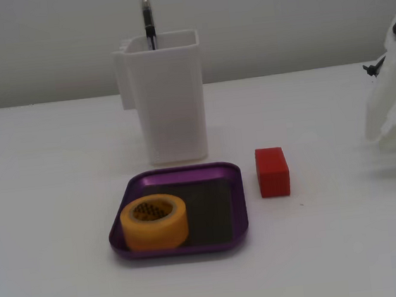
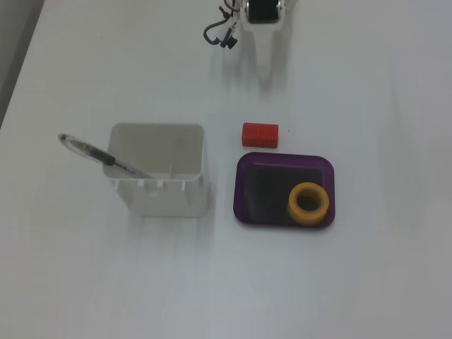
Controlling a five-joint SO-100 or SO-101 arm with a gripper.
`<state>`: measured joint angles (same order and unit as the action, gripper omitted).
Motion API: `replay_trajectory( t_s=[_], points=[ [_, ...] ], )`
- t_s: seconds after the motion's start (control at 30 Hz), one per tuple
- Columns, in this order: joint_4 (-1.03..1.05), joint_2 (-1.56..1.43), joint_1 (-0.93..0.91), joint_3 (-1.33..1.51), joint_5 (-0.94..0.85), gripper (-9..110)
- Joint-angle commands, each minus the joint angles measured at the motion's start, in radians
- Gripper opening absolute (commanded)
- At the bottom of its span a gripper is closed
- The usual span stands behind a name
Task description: Grab up the yellow tape and put it in the box.
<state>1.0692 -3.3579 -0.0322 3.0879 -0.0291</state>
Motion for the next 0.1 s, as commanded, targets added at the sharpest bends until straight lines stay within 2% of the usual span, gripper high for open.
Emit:
replay_trajectory(
  t_s=[0.0,0.07],
  points=[
    [-0.009,-0.094,-0.008,0.005,-0.003,0],
    [-0.009,-0.094,-0.008,0.005,-0.003,0]
  ],
)
